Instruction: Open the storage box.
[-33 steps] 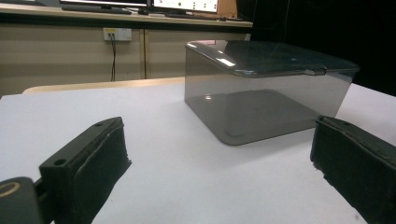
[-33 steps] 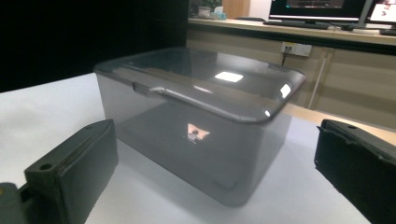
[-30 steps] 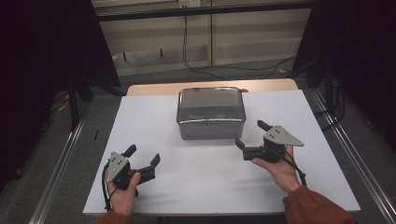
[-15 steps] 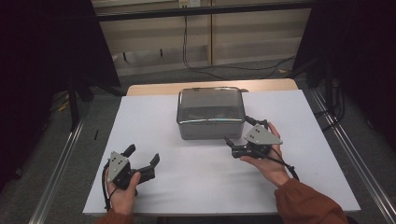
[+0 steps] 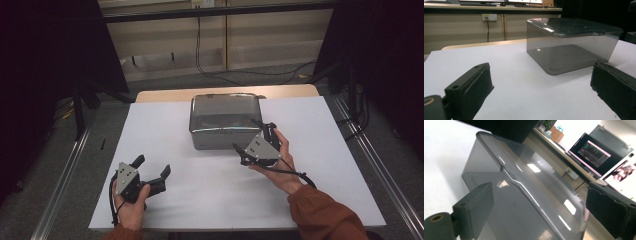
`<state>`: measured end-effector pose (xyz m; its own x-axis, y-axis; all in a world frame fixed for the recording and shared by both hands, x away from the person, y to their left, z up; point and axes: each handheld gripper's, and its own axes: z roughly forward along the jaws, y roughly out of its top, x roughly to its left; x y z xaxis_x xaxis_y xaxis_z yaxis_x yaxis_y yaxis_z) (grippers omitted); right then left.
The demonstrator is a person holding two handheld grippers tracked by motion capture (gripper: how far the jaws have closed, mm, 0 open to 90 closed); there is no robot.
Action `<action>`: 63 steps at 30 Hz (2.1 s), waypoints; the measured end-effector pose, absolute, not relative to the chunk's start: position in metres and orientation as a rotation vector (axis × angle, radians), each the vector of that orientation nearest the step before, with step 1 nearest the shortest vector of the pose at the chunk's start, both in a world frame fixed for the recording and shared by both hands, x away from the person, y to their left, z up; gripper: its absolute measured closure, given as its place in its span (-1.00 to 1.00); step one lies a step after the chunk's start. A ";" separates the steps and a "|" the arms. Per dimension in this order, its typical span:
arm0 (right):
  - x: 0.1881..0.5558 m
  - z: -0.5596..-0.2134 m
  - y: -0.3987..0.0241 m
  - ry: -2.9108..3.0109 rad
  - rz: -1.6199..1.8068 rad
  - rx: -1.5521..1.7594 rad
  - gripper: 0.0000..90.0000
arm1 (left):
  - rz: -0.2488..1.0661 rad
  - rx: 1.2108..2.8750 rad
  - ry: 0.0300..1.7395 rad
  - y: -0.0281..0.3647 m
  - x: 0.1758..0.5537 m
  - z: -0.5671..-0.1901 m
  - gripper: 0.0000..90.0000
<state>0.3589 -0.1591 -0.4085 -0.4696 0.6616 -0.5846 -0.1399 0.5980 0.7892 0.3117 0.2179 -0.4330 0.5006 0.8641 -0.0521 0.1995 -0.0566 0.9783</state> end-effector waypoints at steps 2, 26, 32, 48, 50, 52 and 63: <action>0.359 -0.408 -0.155 1.828 0.980 0.387 -0.81 | 0.706 1.568 0.945 0.218 0.312 -0.433 -0.92; 0.360 -0.420 -0.119 1.786 0.593 0.018 -0.27 | 0.717 1.593 0.975 0.221 0.313 -0.434 -0.93; 0.360 -0.423 -0.114 1.804 0.544 -0.016 -0.11 | 0.694 1.600 0.967 0.221 0.313 -0.433 -0.92; 0.365 -0.430 -0.108 1.823 0.463 -0.080 0.42 | 0.647 1.616 0.941 0.218 0.316 -0.433 -0.89; 0.365 -0.432 -0.107 1.829 0.449 -0.084 0.47 | 0.630 1.623 0.934 0.218 0.316 -0.433 -0.89; 0.365 -0.434 -0.106 1.819 0.434 -0.107 0.55 | 0.633 1.621 0.934 0.218 0.316 -0.433 -0.89; 0.366 -0.432 -0.105 1.799 0.429 -0.114 0.72 | 0.614 1.643 0.900 0.206 0.325 -0.436 -0.89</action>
<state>0.3663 -0.1048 -0.4320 -0.2732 0.1458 -0.9508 -0.2986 0.9268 0.2279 0.3252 0.2061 -0.4362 0.5756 0.8155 -0.0598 0.2422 -0.1002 0.9650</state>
